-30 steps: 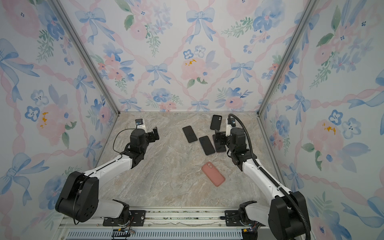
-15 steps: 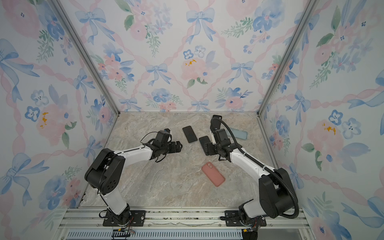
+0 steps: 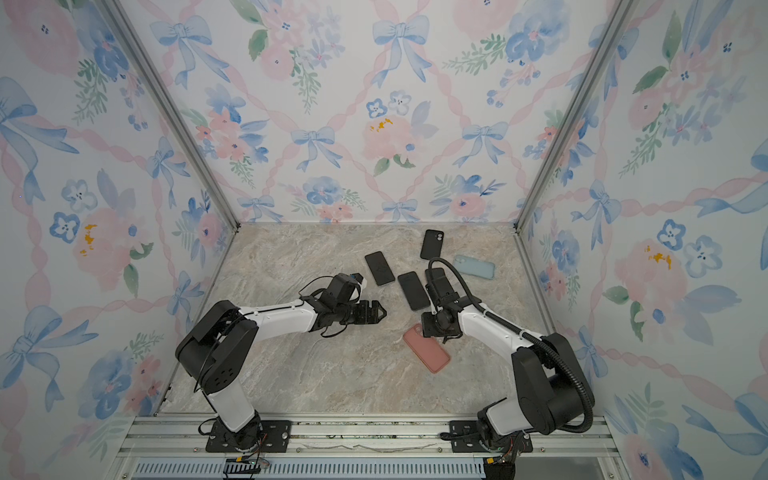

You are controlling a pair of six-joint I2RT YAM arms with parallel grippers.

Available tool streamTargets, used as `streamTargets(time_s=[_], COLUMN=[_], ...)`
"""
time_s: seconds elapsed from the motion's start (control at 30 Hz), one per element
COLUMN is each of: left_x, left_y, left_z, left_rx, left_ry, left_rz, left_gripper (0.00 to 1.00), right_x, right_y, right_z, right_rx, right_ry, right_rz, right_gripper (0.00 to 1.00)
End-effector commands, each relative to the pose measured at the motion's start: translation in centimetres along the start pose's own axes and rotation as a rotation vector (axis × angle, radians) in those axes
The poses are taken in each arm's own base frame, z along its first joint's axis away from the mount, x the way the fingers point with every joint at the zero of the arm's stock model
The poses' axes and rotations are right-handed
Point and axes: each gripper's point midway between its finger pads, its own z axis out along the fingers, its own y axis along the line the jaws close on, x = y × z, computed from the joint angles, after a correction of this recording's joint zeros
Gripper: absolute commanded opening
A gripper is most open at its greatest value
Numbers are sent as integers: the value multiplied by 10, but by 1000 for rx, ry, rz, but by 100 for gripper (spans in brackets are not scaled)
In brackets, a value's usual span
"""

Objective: Put the phone into the phone case
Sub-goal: 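Move both grippers down toward the pink phone case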

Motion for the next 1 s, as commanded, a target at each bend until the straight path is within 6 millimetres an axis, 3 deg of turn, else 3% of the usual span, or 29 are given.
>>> streamTargets(time_s=[0.0,0.43,0.97], left_x=[10,31,38], left_y=[-10,-18,-24], left_z=[-4,-3,-7], left_rx=[33,78,110], left_ry=[14,32,34], left_rz=[-10,-36,-48], left_gripper=[95,95,93], right_x=[11,21,32], right_y=[0,1,12], right_z=[2,20,26], right_rx=[3,-6,-16], right_ry=[31,77,106], right_rz=[17,14,-1], right_gripper=[53,43,20])
